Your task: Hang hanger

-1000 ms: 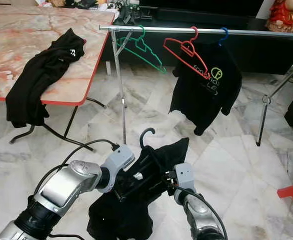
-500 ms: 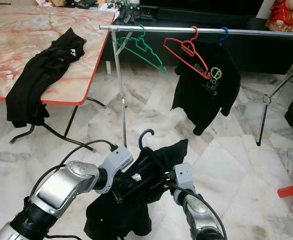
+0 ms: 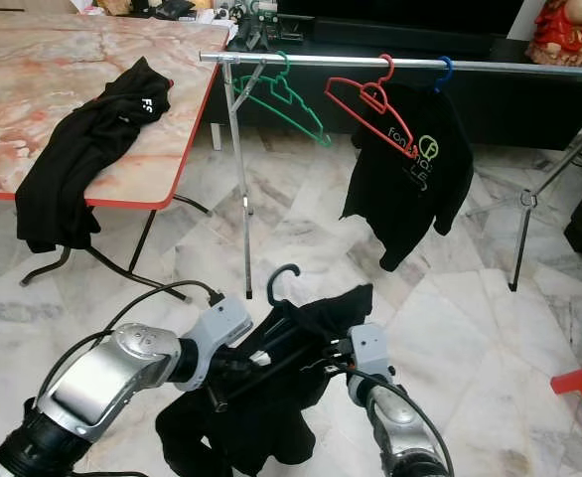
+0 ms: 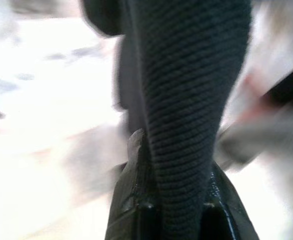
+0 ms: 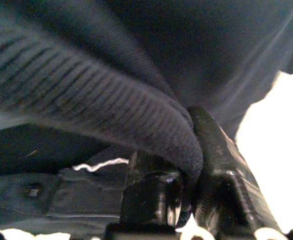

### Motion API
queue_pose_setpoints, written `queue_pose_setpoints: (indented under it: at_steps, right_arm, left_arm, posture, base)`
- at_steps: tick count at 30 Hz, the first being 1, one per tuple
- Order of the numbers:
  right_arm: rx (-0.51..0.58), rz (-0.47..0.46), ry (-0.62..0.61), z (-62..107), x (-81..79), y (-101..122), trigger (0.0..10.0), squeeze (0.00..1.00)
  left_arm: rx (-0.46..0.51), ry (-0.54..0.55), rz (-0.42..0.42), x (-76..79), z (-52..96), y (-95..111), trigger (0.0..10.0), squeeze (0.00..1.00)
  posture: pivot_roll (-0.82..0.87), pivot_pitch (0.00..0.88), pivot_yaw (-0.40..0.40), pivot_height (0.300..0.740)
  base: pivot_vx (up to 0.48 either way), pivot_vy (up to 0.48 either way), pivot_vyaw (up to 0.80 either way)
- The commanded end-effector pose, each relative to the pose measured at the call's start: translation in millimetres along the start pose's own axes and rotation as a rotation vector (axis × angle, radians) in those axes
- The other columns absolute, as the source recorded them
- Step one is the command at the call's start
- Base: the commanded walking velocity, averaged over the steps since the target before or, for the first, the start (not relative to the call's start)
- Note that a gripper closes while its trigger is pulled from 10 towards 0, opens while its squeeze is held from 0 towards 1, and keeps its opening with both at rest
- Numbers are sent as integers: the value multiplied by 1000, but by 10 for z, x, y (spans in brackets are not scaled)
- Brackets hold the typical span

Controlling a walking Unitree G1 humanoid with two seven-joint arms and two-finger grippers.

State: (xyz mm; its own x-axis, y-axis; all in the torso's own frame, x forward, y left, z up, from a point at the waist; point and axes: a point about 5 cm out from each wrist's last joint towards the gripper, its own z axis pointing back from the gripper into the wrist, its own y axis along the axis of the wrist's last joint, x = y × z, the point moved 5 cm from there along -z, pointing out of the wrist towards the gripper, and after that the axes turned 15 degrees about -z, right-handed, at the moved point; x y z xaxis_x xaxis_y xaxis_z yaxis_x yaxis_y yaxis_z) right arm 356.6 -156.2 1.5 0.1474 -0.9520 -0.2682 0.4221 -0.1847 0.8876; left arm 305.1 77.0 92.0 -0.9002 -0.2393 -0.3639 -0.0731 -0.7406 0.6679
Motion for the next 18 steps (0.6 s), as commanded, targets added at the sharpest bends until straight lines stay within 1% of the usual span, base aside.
queue_pose_setpoints:
  at_steps: [1,2,3,4,6,7,9,10,12,13,14,16,17,18]
  right_arm:
    - [4,-23,-61,52,190,23,0,0]
    - [5,-23,-66,59,213,32,0,0]
    - [5,-23,-66,59,213,32,0,0]
    - [4,-18,-75,71,251,39,0,0]
    - [5,-17,-92,90,307,49,0,0]
    - [4,-17,-97,100,330,48,0,0]
    - [-1,-16,-102,111,352,38,0,0]
    - [-5,-14,-103,114,359,32,0,0]
    - [-11,-13,-108,121,375,22,0,0]
    - [-12,-14,-109,124,381,20,0,0]
    - [-18,-13,-112,131,395,10,0,0]
    - [-23,-12,-111,134,400,3,0,0]
    - [-32,-7,-106,136,397,-10,0,0]
    - [-40,-6,-99,137,388,-25,0,0]
  left_arm:
    - [-64,-3,-159,11,56,-211,10000,0]
    - [-95,0,-199,-3,90,-304,10000,0]
    - [-95,0,-199,-3,90,-304,10000,0]
    - [-117,9,-198,-36,137,-382,10000,0]
    - [-143,49,-180,-122,198,-457,10000,0]
    - [-145,60,-188,-151,227,-472,10000,0]
    - [-105,40,-216,-135,270,-438,10000,0]
    - [-70,24,-233,-113,288,-398,10000,0]
    - [56,-32,-262,-17,354,-262,10000,0]
    - [101,-54,-268,22,387,-214,10000,0]
    - [144,-112,-285,99,476,-209,10000,0]
    - [157,-158,-305,153,530,-231,10000,0]
    - [146,-226,-323,241,586,-283,10000,0]
    - [109,-267,-349,285,613,-352,10000,0]
  posture:
    - [71,159,-44,740]
    - [71,159,-44,740]
    - [71,159,-44,740]
    - [74,162,-45,740]
    - [74,166,-46,740]
    - [75,167,-47,740]
    - [75,167,-47,740]
    - [73,168,-49,740]
    - [69,170,-50,740]
    - [69,170,-50,740]
    - [70,171,-54,740]
    - [70,172,-55,740]
    - [70,172,-55,740]
    - [72,174,-59,740]
  base:
    - [0,0,0]
    - [0,0,0]
    - [0,0,0]
    - [0,0,0]
    - [0,0,0]
    - [0,0,0]
    - [0,0,0]
    - [0,0,0]
    - [0,0,0]
    - [0,0,0]
    - [0,0,0]
    - [0,0,0]
    - [0,0,0]
    - [0,0,0]
